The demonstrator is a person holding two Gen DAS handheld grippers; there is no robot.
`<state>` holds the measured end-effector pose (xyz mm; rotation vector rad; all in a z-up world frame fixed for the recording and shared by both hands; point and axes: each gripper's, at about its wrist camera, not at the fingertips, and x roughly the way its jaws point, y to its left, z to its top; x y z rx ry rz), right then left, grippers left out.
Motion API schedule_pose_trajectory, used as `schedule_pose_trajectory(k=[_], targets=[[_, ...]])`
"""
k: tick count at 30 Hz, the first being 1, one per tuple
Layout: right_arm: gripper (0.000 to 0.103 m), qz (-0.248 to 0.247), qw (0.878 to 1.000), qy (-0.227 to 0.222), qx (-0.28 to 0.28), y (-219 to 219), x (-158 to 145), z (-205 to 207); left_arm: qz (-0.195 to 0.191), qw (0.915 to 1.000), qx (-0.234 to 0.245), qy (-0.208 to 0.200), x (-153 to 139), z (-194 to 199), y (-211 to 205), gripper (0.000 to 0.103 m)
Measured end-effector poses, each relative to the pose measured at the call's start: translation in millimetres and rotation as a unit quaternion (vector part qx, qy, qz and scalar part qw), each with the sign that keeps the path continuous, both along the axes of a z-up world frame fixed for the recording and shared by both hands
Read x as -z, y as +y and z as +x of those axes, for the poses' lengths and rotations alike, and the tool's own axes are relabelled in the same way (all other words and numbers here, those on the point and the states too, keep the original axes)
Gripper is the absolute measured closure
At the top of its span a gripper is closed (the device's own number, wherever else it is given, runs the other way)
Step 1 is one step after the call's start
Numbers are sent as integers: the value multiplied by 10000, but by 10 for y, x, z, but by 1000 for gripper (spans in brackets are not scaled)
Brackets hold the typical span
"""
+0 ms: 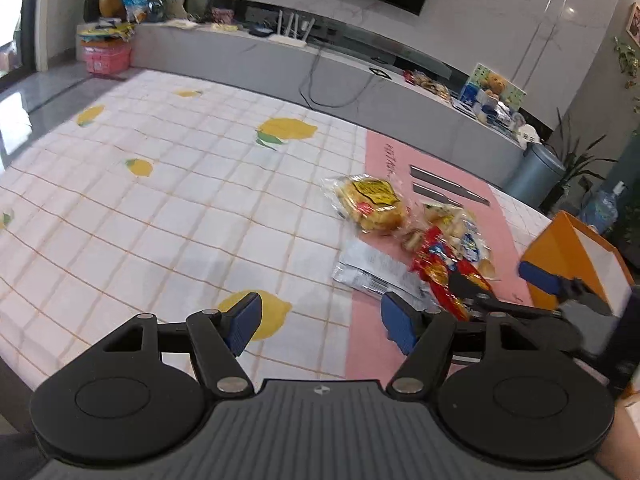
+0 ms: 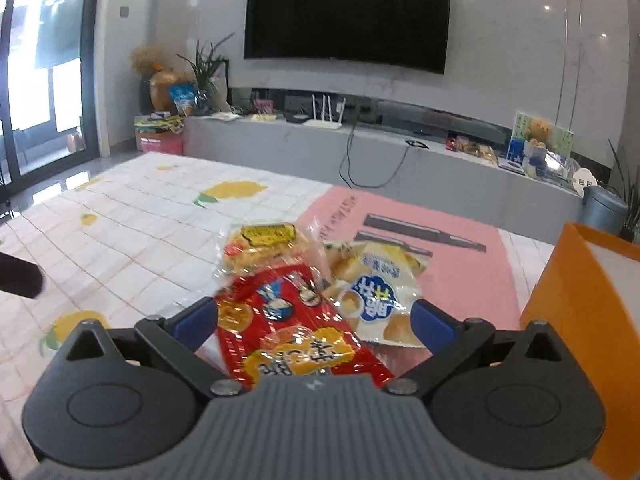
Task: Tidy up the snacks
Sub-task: 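Grasp the red noodle-snack bag with the right tool and lift it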
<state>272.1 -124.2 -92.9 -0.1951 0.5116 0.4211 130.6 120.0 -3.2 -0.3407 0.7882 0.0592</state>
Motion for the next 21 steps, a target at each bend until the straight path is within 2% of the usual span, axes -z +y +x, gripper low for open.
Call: schedule_pose_trajectory(k=[3, 8, 13, 18, 21], targets=[[3, -259, 9996, 23, -138, 31, 91, 78, -292, 9995, 145, 42, 25, 9, -29, 23], [3, -82, 9994, 176, -293, -27, 163, 181, -124, 9997, 217, 72, 69, 32, -116, 23], [3, -50, 9974, 449, -569, -67, 249, 210, -119, 9994, 288, 127, 108, 48, -169, 23], [5, -17, 9961, 416, -779, -38, 272, 141, -105, 9993, 328, 121, 118, 37, -178, 23], [9, -279, 9954, 266, -874, 32, 286, 78, -128, 9993, 330, 140, 119, 41, -173, 23]])
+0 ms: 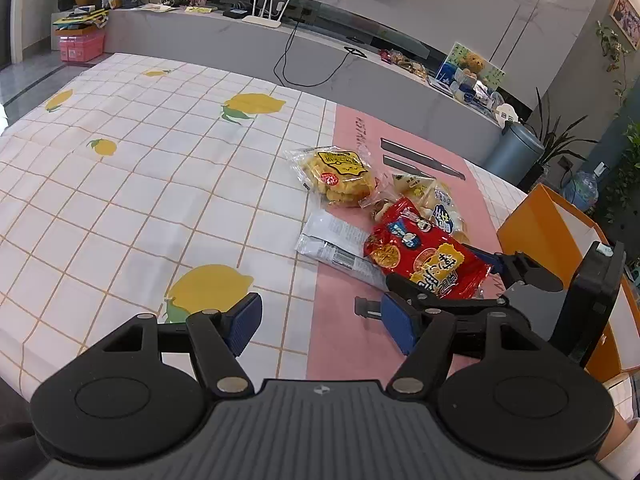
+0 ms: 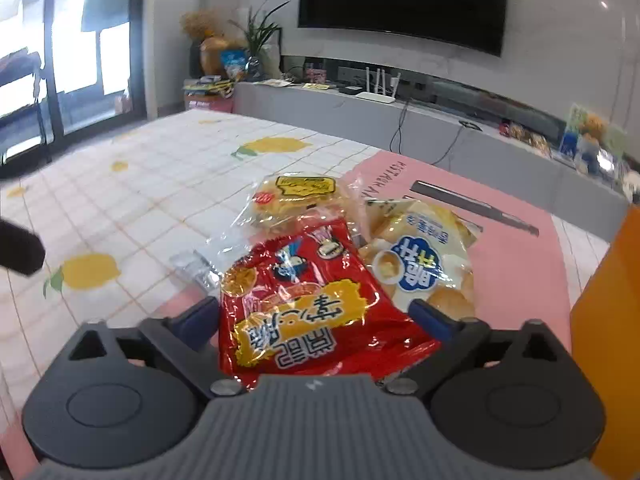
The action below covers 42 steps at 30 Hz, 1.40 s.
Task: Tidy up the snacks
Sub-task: 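Grasp the red noodle-snack bag with the right tool and lift it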
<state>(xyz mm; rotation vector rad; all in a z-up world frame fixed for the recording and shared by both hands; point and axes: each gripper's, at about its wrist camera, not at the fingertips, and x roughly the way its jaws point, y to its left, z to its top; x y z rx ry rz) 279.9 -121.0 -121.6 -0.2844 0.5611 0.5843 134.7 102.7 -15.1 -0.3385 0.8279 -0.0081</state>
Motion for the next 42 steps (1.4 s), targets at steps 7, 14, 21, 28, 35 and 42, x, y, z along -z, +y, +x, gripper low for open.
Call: schedule_pose_trajectory(k=[7, 14, 21, 28, 35, 42], targets=[[15, -112, 9997, -221, -68, 17, -35, -74, 3, 10000, 34, -15, -12, -13, -14, 23], [19, -11, 9995, -304, 15, -137, -143, -178, 59, 9999, 104, -22, -11, 2, -52, 23], [26, 483, 9977, -201, 421, -380, -371, -336, 121, 9997, 159, -131, -52, -27, -96, 23], [63, 703, 9871, 532, 1340, -646, -431, -513, 122, 9995, 165, -247, -99, -68, -141, 23], [67, 720, 9812, 844, 1580, -727, -336, -589, 146, 9993, 166, -316, -130, -104, -149, 23], [13, 1345, 9689, 1179, 1708, -730, -346, -710, -31, 9996, 100, -259, -132, -77, -85, 23]])
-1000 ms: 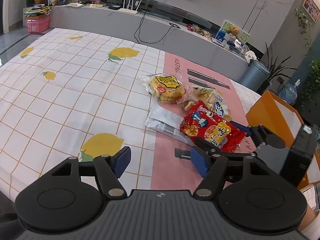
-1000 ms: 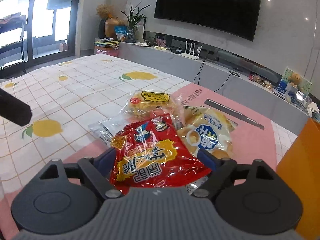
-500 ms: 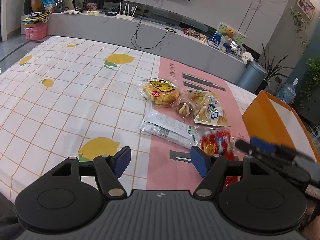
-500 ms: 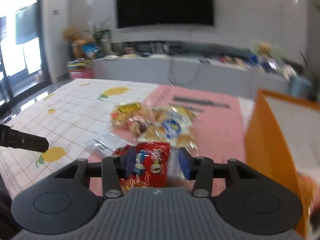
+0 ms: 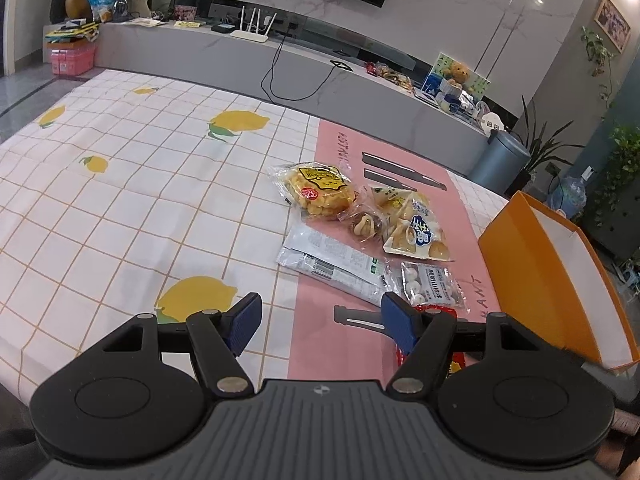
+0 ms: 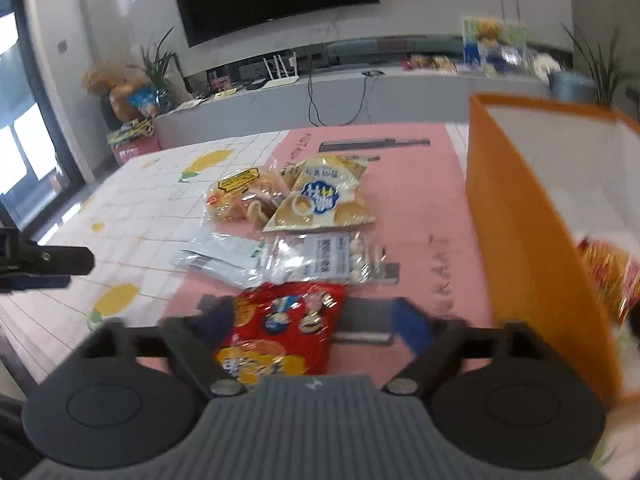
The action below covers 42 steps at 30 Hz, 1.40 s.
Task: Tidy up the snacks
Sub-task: 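Grasp the red noodle-snack bag with the right tool and lift it, then grasp the white stick packets with the left tool while the right tool holds the red bag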
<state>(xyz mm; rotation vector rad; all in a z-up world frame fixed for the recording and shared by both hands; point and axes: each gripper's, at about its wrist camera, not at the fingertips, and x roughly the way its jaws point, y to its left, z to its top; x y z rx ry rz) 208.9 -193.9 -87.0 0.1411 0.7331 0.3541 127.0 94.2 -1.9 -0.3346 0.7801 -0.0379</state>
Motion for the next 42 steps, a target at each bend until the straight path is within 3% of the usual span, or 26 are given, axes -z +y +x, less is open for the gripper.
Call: schedule_pose_trajectory(k=[2, 5, 8, 13, 25, 27, 29, 34, 35, 42], targets=[[3, 28, 9999, 44, 148, 78, 43, -27, 43, 10000, 18, -10, 3, 1, -17, 23], [3, -130, 9996, 70, 229, 269, 153, -70, 158, 9998, 85, -27, 15, -5, -54, 23], [3, -428, 9990, 94, 52, 478, 268, -126, 34, 9999, 113, 78, 58, 8, -52, 23], [3, -934, 9944, -58, 483, 597, 460, -175, 178, 9996, 140, 136, 114, 14, -139, 23], [3, -1182, 9909, -490, 410, 719, 589, -178, 329, 9986, 384, 154, 148, -4, -305, 23], [8, -1172, 9909, -555, 364, 705, 591, -190, 333, 9986, 381, 147, 148, -5, -306, 23], [21, -1170, 9904, -610, 416, 683, 561, -204, 345, 9986, 381, 141, 149, -3, -313, 23], [27, -1182, 9905, -578, 399, 665, 535, -190, 357, 9985, 387, 171, 149, 2, -316, 23], [33, -1203, 9902, -602, 387, 662, 519, -194, 356, 9985, 392, 165, 149, 3, -316, 23], [33, -871, 9918, -661, 661, 447, 249, -172, 287, 9989, 330, 146, 132, 31, -279, 23]])
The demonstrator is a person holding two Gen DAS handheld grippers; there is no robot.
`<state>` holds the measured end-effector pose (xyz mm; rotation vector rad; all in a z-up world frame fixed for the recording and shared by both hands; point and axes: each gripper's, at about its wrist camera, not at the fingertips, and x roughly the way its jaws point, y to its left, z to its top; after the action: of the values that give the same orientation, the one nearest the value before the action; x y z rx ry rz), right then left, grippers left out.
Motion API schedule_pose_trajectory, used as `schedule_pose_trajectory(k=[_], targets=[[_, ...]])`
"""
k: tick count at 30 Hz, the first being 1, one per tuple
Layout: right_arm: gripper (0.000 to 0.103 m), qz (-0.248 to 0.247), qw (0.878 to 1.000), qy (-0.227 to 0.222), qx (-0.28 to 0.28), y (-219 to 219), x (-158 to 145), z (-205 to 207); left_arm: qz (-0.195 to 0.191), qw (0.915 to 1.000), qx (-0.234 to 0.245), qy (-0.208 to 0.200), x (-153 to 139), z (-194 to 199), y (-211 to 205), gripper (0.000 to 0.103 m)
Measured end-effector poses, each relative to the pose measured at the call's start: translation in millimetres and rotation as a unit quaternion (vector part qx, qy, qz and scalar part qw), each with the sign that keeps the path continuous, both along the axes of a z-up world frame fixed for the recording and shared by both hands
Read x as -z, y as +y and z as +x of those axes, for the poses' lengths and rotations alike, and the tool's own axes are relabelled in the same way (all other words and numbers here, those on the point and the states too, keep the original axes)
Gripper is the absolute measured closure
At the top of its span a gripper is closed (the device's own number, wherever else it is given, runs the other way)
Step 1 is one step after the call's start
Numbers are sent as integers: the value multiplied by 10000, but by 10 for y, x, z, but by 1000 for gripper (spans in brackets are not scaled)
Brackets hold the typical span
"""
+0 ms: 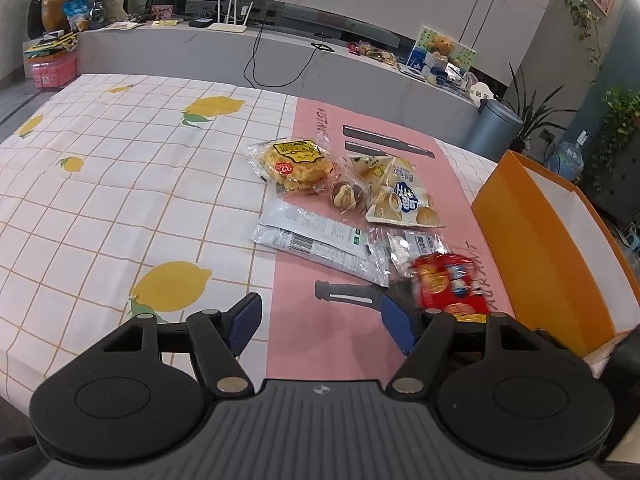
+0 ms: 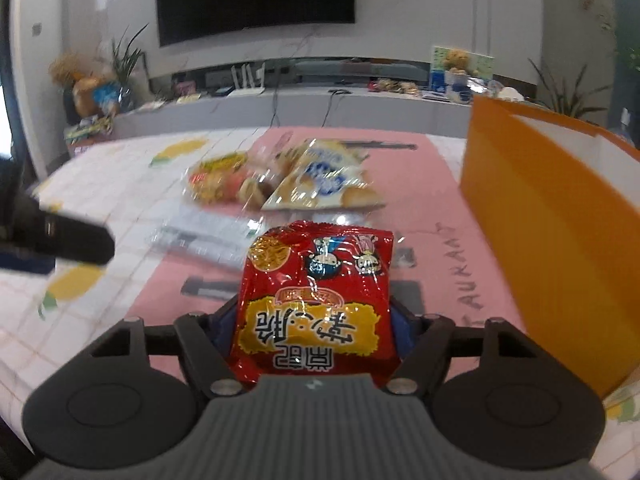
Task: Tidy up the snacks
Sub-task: 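Grasp the white stick packets with the left tool while the right tool holds the red bag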
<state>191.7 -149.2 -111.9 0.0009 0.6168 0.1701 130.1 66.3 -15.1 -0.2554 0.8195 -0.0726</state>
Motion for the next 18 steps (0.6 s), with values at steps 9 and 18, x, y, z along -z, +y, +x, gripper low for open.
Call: schedule_pose_trajectory(k=[9, 18], targets=[[33, -265, 9992, -297, 103, -241, -410, -68, -182, 9997, -134, -46, -94, 110, 121, 23], [32, -157, 9996, -221, 43, -339, -499, -114, 287, 9995, 122, 86, -9, 445, -32, 23]])
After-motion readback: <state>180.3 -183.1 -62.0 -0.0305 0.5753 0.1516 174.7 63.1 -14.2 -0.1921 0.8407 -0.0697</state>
